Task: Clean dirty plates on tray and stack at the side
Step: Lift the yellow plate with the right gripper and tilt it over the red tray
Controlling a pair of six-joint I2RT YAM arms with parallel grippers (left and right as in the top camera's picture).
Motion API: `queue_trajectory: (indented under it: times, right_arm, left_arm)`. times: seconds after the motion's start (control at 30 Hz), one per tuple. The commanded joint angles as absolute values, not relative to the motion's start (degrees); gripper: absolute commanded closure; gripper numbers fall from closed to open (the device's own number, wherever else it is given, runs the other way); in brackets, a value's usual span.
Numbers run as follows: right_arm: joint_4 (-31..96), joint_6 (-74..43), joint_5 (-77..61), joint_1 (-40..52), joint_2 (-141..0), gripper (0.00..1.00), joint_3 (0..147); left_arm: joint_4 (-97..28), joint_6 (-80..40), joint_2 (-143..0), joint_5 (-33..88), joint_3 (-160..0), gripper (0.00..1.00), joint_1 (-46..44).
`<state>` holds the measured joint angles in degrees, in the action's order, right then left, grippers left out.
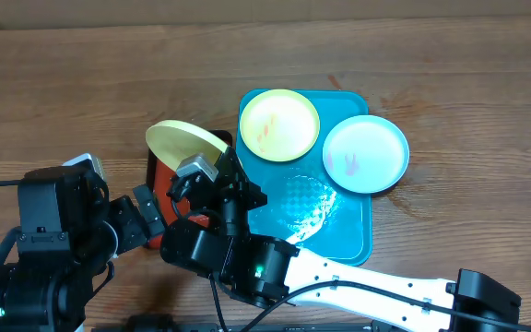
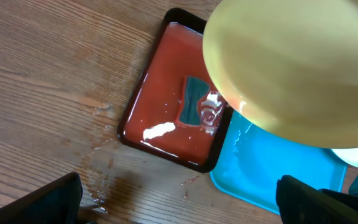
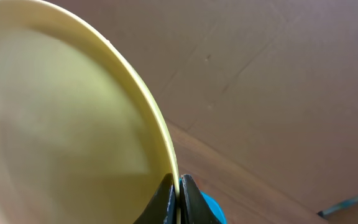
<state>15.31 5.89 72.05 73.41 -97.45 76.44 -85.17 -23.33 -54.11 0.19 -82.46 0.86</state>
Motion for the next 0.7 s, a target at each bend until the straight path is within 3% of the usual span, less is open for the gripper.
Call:
queue_trajectory:
  times: [0.0, 0.67]
  right_arm:
    - [14.8, 6.0, 73.7, 73.9, -96.2, 0.96, 77.3]
    - [11.6, 3.3, 69.8, 69.5, -96.2, 0.96, 77.3]
  left_arm:
    - [-85.1, -21.8, -54.0, -0.6, -83.2, 0.0, 1.1]
    - [-85.1, -21.8, -54.0, -0.6, -83.2, 0.0, 1.1]
